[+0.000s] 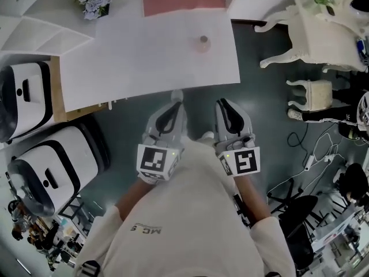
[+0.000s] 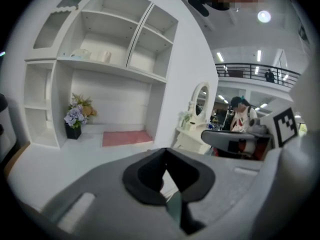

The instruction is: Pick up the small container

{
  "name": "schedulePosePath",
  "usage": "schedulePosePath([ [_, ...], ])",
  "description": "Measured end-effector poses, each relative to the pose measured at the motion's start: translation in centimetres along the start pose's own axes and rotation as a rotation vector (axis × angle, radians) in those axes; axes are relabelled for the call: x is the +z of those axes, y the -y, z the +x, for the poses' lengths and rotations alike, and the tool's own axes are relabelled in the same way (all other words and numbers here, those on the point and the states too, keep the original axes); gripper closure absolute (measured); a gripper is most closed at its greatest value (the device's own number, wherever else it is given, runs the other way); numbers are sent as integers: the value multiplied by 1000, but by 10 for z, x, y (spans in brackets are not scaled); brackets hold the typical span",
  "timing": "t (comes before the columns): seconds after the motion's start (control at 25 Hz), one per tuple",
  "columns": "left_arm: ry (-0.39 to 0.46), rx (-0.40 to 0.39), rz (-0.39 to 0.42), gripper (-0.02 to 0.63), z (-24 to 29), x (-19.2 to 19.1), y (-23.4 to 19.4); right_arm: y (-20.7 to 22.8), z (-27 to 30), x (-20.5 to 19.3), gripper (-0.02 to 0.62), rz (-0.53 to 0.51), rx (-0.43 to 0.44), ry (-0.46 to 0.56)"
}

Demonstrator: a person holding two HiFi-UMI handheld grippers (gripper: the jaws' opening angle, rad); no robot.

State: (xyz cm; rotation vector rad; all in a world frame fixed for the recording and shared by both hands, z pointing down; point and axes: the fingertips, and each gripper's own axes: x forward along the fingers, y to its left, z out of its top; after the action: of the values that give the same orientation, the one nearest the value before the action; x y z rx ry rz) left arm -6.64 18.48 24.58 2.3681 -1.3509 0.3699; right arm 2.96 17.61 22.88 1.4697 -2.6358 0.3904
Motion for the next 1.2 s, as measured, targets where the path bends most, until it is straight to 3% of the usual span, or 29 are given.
schedulePosePath([
  [0.28,-25,-88,40,606,50,41,-69,16,95,14,513,5,-56,-21],
  [0.44,-49,-91,22,606,81,45,-96,33,128,18,504,-31,-95,-3],
  [0.84,-102,-41,20,606,157,21,-89,92,161,-18,468,-48,-75,-44],
  [1.2,-113,19,-24,606,186,-12,-103,114,197,-64,458,-63,-39,-68],
])
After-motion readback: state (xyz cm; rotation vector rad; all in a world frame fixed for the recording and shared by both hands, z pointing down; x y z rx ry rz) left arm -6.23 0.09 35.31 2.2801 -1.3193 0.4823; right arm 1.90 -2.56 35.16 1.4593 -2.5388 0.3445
